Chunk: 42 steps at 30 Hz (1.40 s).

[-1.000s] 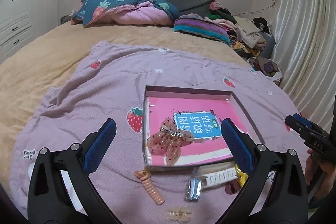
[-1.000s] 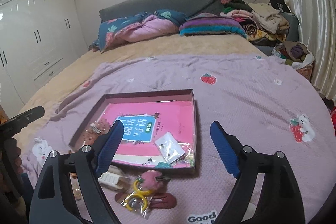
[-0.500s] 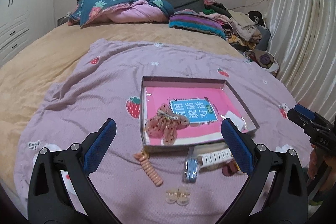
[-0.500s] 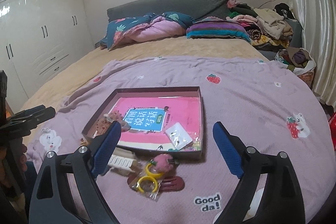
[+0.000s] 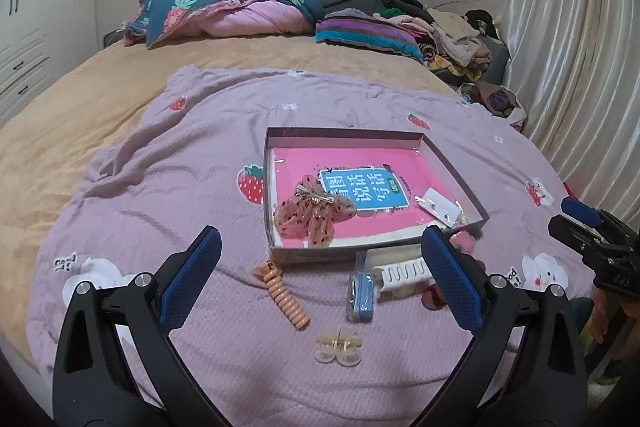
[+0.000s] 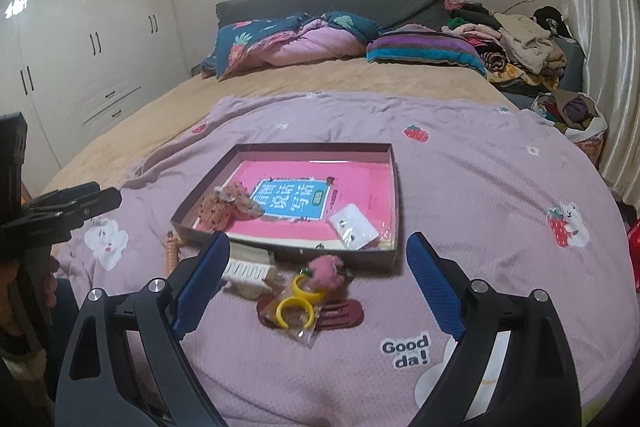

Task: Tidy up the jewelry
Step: 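Withdraw both open tools from the box toward the remaining jewelry, then grasp the blue packet with the left tool while the right grasps the pom-pom clip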

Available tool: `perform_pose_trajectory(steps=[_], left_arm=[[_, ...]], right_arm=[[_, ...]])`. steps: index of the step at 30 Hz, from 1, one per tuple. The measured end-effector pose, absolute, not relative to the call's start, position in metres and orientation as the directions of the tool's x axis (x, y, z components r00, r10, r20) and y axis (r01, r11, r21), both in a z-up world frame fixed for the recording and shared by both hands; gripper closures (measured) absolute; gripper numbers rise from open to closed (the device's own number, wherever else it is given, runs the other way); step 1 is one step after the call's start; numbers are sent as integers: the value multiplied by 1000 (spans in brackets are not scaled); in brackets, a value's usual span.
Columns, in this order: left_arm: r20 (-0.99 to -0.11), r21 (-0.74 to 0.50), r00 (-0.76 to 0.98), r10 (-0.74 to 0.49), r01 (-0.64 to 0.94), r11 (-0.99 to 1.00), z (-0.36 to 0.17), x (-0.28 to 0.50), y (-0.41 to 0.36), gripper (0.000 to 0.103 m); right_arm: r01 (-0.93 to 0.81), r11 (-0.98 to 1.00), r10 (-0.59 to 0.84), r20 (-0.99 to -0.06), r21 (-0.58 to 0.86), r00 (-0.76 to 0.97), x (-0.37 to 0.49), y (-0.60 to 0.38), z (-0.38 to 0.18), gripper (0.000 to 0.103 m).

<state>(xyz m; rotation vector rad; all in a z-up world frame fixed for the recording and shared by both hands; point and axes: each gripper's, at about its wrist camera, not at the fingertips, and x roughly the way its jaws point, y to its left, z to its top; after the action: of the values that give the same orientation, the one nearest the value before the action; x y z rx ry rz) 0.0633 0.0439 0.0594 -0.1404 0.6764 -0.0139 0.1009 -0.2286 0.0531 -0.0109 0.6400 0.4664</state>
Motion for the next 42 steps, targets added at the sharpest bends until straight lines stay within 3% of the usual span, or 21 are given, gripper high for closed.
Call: perform_pose_trajectory(steps=[33, 39, 42], left_arm=[[-754, -149, 635, -167, 82, 985, -22, 72, 15, 10], [-775, -170, 601, -197, 101, 980, -38, 86, 10, 30], [-783, -188, 582, -217, 111, 976, -45, 94, 8, 31]], right_arm=[[-439, 891, 389, -696, 117, 603, 90, -218, -8, 13], [-415, 902, 372, -705, 119, 604, 102, -220, -16, 13], [-407, 904, 374, -707, 133, 600, 113, -221, -20, 13]])
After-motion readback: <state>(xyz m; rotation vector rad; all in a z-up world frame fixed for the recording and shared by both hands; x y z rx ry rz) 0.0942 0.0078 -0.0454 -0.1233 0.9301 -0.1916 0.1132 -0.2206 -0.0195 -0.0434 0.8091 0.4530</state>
